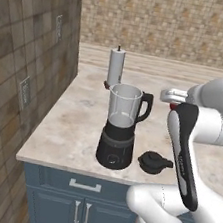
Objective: Grab the onion and lemon wedge from the fridge, place them in the blender, close the lid, and turn on the blender to create a marinade.
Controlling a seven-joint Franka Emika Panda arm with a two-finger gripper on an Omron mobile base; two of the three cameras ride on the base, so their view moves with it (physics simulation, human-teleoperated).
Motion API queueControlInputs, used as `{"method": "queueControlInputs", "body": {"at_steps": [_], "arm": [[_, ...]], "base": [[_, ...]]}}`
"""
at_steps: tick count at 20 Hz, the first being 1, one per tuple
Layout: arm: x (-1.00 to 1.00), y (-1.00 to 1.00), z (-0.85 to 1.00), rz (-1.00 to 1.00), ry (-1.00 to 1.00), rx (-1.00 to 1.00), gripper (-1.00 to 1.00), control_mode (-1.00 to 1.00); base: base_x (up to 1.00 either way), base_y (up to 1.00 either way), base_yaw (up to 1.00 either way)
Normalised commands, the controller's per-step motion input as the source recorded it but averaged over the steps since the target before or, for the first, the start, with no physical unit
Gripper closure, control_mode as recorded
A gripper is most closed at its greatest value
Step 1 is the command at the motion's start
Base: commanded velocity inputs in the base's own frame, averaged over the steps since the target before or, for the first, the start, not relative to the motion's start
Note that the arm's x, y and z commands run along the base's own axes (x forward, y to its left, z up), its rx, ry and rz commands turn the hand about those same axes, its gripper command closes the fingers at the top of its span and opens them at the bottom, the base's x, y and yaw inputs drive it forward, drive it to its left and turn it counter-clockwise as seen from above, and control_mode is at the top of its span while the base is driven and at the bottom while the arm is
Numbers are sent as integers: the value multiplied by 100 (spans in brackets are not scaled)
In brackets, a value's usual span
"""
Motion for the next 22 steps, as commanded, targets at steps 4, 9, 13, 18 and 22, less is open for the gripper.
{"method": "queueControlInputs", "body": {"at_steps": [4,9,13,18,22], "arm": [[0,0,16,0,-9,0,100,-100],[0,0,22,0,-12,0,100,-100],[0,11,30,0,-20,0,100,-100],[0,24,29,1,-16,0,100,-100],[5,44,19,2,0,-1,100,-100]], "base": [[0,0,0],[0,0,0],[0,0,0],[0,0,0],[0,0,0]]}}
